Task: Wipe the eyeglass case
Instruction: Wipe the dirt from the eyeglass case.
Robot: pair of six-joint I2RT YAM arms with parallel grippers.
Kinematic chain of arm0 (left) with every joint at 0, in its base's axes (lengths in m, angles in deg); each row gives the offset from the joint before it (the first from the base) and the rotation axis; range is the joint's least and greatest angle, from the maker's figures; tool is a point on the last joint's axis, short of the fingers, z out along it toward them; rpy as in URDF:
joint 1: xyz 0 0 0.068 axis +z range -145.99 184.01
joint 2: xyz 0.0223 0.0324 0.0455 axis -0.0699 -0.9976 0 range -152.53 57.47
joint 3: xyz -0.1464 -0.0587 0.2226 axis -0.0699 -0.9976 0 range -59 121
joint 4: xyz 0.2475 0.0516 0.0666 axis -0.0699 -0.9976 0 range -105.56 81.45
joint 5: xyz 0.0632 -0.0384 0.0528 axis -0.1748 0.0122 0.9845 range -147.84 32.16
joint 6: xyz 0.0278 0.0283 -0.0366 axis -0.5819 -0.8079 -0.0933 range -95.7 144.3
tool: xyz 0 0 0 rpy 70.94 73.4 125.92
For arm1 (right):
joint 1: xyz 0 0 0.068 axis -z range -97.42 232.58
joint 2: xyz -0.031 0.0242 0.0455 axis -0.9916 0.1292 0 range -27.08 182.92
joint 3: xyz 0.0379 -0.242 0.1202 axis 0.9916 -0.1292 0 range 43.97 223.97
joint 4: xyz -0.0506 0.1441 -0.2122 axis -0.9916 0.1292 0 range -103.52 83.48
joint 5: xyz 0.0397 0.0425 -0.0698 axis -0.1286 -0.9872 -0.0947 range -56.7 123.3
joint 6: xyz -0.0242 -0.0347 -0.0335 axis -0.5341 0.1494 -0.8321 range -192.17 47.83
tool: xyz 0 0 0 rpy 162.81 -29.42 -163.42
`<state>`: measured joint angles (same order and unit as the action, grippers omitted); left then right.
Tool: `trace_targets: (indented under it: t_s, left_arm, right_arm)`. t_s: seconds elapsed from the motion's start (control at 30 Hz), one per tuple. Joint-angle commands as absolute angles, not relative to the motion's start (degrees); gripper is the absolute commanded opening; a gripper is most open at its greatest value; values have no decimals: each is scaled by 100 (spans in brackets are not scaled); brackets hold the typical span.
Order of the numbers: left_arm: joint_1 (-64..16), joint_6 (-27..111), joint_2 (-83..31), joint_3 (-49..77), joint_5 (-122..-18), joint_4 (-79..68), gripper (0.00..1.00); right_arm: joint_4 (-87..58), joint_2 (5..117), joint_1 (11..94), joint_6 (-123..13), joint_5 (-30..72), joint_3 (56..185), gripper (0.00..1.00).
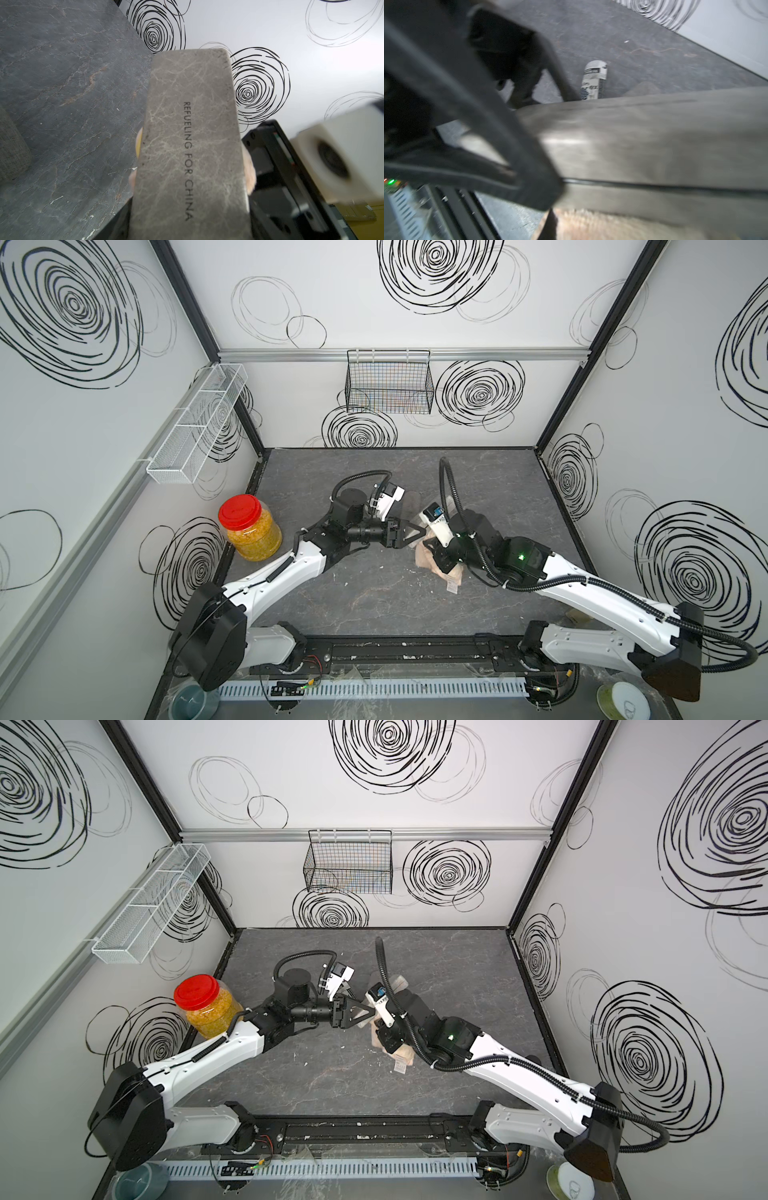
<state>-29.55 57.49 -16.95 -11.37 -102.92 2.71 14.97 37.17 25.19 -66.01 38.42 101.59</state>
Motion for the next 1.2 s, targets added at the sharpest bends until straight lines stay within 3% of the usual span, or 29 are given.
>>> trace_targets:
  t_s: [0.0,0.23,0.37,0.5,0.67,0.93,1.07,1.17]
  left_arm:
    - [-3027,5613,-1611,-1110,-10680,347,56]
    - [-3034,5637,-1584,-1145,-10673,295,55]
    - [-3027,5650,-1542,-1154,-10667,273,56]
    - [-3028,5643,-1530,-1171,-10645,271,56]
    - [-3047,5686,-1654,-1067,-10671,328,56]
    - [-3071,5658,-1636,-1128,-10636,350,56]
    - [-3073,5638,-1645,-1111,-10652,344,56]
    - [-3075,5625,-1704,-1084,-10667,342,55]
  right_arm:
    - [637,3575,2426,-6691,3691,10277,7]
    - [923,3584,3160,-6469,5069,10343,6]
    - [870,3478,3552,-6331,4745,10264,6]
    - [500,3259,3313,-6546,3404,10137,9]
    - [607,3472,2801,-6727,3494,10250,9]
    - [855,3530,3177,-6577,4646,10368,6]
    - [1009,3575,3520,-6487,4437,10353,6]
    - [811,3485,3432,-6588,3584,10219,7]
